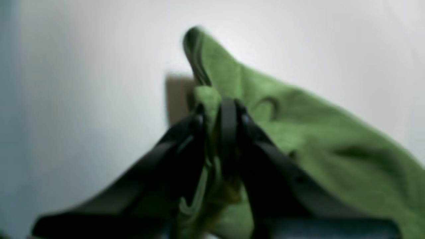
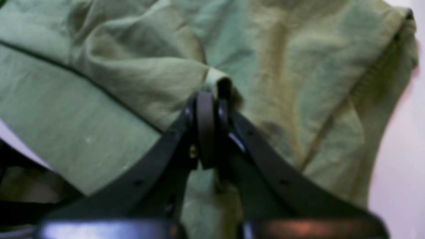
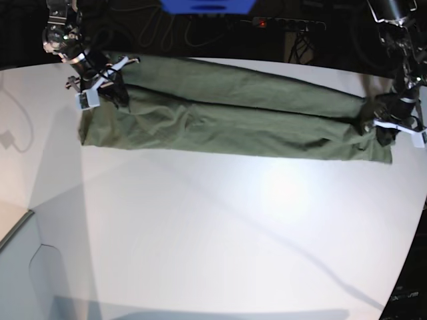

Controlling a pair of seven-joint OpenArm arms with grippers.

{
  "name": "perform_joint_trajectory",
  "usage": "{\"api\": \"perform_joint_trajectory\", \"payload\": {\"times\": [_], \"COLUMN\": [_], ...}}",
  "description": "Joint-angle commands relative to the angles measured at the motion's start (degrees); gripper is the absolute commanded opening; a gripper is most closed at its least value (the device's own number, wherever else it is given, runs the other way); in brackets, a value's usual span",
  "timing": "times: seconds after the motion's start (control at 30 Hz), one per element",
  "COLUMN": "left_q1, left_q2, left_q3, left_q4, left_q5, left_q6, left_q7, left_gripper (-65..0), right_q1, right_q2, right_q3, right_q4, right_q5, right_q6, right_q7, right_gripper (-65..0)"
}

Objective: Layout the t-shirt on the table in an organized manner, then fold the t-shirt properly
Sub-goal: 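Carry the shirt end with the left gripper toward the right gripper, folding it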

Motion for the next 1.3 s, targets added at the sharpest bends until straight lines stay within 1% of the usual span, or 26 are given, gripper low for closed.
{"api": "perform_joint_trajectory", "payload": {"times": [0.0, 0.07, 0.17, 0.23, 0.33, 0.57, 0.67, 0.7, 0.77, 0.9, 1.07, 1.27], "left_q1": [-0.8, 0.7, 2.3, 2.6, 2.9, 3.5, 3.6, 3.7, 3.7, 3.1, 2.4, 2.1], "left_q2": [0.1, 2.5, 5.4, 7.6, 9.6, 16.8, 18.8, 19.1, 19.1, 19.1, 19.1, 19.4], "left_q3": [-0.8, -1.2, -0.5, 1.3, 6.8, 21.4, 28.3, 30.4, 33.9, 38.1, 40.6, 40.7], "left_q4": [4.8, 11.4, 18.4, 21.3, 23.3, 23.1, 23.0, 22.5, 19.8, 14.6, 12.0, 12.0], "left_q5": [-1.2, -1.2, -1.2, -1.1, 0.4, 10.7, 15.6, 17.3, 18.7, 18.8, 19.0, 18.9], "left_q6": [-1.3, -1.3, -1.3, -1.2, -0.9, -0.9, -0.9, -0.9, -0.9, -0.9, -0.9, -0.9], "left_q7": [-0.9, 1.0, 2.4, 3.8, 4.8, 4.4, 4.4, 4.4, 4.4, 4.3, 4.3, 4.3], "left_gripper": [-64.6, -64.6, -64.6, -64.6, -64.7, -64.7, -64.7, -64.7, -64.7, -64.7, -64.7, -64.0], "right_q1": [0.6, 1.3, 1.3, 1.4, 2.2, 2.3, 2.3, 2.3, 2.3, 2.3, 2.4, 2.5], "right_q2": [0.5, 0.6, 0.6, 0.6, 0.5, 0.5, 0.5, 0.5, 0.6, 0.7, 0.7, 0.6], "right_q3": [0.2, 0.2, 0.2, 0.2, 0.2, 0.2, 0.2, 0.2, 0.2, 0.2, 0.2, 0.2], "right_q4": [0.1, -1.4, -1.9, -1.9, -2.0, -2.0, -2.0, -2.0, -2.0, -2.0, -2.0, -2.0], "right_q5": [1.0, 1.0, 1.0, 1.0, 1.0, 1.0, 1.0, 1.0, 1.0, 1.0, 1.0, 1.0], "right_q6": [1.0, 1.0, 1.0, 1.0, 1.0, 1.0, 1.0, 1.0, 1.0, 1.0, 1.0, 1.0], "right_q7": [1.3, 1.3, 1.3, 1.3, 1.3, 1.3, 1.3, 1.3, 1.3, 1.3, 1.3, 1.3], "right_gripper": [-65.0, -65.0, -65.0, -65.0, -65.0, -65.0, -65.0, -65.0, -65.0, -65.0, -65.0, -65.0]}}
